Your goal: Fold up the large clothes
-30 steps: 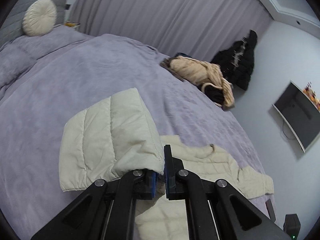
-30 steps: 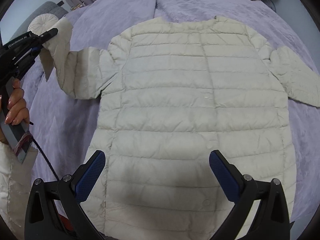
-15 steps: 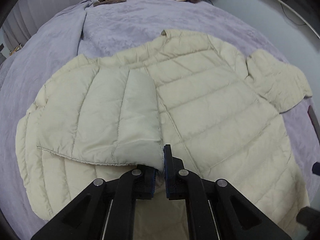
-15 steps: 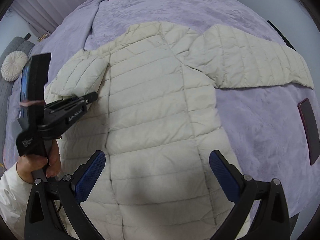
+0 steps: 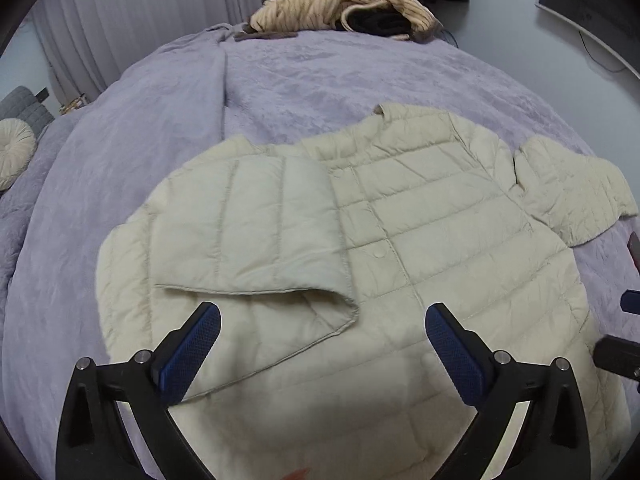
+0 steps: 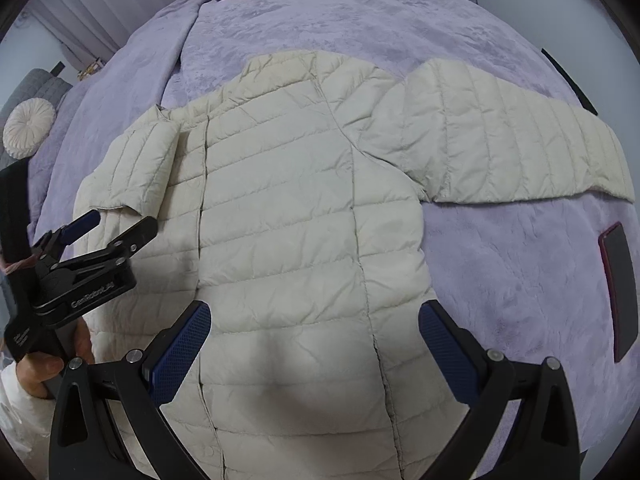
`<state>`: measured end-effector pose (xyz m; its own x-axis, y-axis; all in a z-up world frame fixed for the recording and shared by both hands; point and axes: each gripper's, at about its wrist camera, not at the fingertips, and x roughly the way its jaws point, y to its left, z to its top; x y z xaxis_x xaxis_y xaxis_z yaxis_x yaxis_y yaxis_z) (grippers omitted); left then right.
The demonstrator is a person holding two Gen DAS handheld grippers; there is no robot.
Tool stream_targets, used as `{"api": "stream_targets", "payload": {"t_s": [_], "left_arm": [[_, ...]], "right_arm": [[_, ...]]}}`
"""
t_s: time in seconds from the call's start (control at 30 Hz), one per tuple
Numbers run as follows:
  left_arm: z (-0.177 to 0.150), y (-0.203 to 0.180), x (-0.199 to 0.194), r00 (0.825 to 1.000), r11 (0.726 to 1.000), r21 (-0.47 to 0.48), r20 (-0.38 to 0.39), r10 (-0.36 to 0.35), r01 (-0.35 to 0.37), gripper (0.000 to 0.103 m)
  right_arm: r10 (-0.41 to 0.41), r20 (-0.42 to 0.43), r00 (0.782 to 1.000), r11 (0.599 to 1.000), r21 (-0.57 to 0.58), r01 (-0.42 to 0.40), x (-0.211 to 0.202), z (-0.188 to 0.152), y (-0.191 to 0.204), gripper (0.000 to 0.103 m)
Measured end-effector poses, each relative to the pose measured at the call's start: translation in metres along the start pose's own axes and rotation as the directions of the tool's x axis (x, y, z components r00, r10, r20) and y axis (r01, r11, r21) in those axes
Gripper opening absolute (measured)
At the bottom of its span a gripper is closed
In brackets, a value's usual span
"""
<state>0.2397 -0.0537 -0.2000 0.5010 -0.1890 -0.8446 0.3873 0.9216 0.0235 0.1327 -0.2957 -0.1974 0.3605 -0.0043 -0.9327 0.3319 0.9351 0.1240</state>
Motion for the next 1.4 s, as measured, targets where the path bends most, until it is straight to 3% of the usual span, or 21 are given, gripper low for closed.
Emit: {"api": "stream_targets", "payload": {"t_s": [0.1,0.23,0.33,0.47,0.6,0.7,0.73,0.77,0.8,0.83,0.87,0.97,1.1,1.2,1.4], "left_arm": [[-0.012,0.041,-0.021,0.996,0.991,-0.102,0.013,0.085,-0.084,0.103],[-0.039,0.101,-0.019,0.980,0.953,-0.230,-0.066,0.188,-0.198,0.103],[-0.059,0.126,-0.001,0.951,0.924,-0.249,-0.179,0.251,-0.291,0.103],[-0.077,0.136,0.020,0.934,0.913,-0.254,-0.247,0.258,-0.319,0.103],[-0.072,0.138,0.040,0.927,0.908,-0.240,-0.240,0.288,-0.344,0.103],[-0.067,0.150,0.046,0.918,0.877,-0.295,-0.239,0.318,-0.380,0.103],[-0.066,0.155,0.049,0.916,0.866,-0.318,-0.246,0.317,-0.385,0.103],[-0.066,0.160,0.052,0.915,0.859,-0.336,-0.253,0.314,-0.387,0.103],[-0.066,0.162,0.052,0.915,0.855,-0.344,-0.256,0.313,-0.389,0.103],[-0.066,0.164,0.053,0.912,0.851,-0.345,-0.257,0.319,-0.395,0.103],[-0.066,0.165,0.054,0.911,0.850,-0.344,-0.254,0.326,-0.400,0.103],[-0.068,0.168,0.054,0.904,0.842,-0.341,-0.249,0.348,-0.418,0.103],[-0.074,0.176,0.055,0.893,0.822,-0.363,-0.273,0.358,-0.440,0.103],[-0.077,0.182,0.058,0.878,0.803,-0.369,-0.299,0.375,-0.468,0.103],[-0.082,0.197,0.054,0.867,0.775,-0.395,-0.302,0.396,-0.492,0.103]], "right_arm": [[0.012,0.030,0.999,0.996,-0.083,-0.009,-0.002,0.015,0.026,0.103],[0.039,0.087,0.995,0.960,-0.279,-0.013,0.000,0.036,0.093,0.103],[0.034,0.128,0.991,0.894,-0.447,0.027,0.017,0.046,0.153,0.103],[0.002,0.154,0.988,0.786,-0.611,0.094,0.052,0.044,0.216,0.103],[-0.076,0.208,0.975,0.717,-0.668,0.198,0.088,0.048,0.250,0.103],[-0.161,0.255,0.953,0.683,-0.668,0.294,0.112,0.052,0.260,0.101],[-0.183,0.265,0.947,0.681,-0.661,0.316,0.118,0.054,0.261,0.090],[-0.184,0.264,0.947,0.688,-0.654,0.316,0.120,0.056,0.260,0.078],[-0.178,0.257,0.950,0.702,-0.643,0.306,0.121,0.060,0.258,0.039],[-0.182,0.251,0.951,0.720,-0.624,0.302,0.120,0.063,0.256,0.012],[-0.169,0.245,0.955,0.753,-0.592,0.286,0.115,0.068,0.250,0.012],[-0.019,0.238,0.971,0.891,-0.437,0.125,0.085,0.084,0.216,0.011],[0.067,0.226,0.972,0.987,-0.157,-0.031,0.066,0.101,0.147,0.010],[0.102,0.176,0.979,0.994,0.011,-0.106,0.076,0.101,0.101,0.010],[0.156,0.106,0.982,0.970,0.171,-0.172,0.100,0.087,0.044,0.010]]}}
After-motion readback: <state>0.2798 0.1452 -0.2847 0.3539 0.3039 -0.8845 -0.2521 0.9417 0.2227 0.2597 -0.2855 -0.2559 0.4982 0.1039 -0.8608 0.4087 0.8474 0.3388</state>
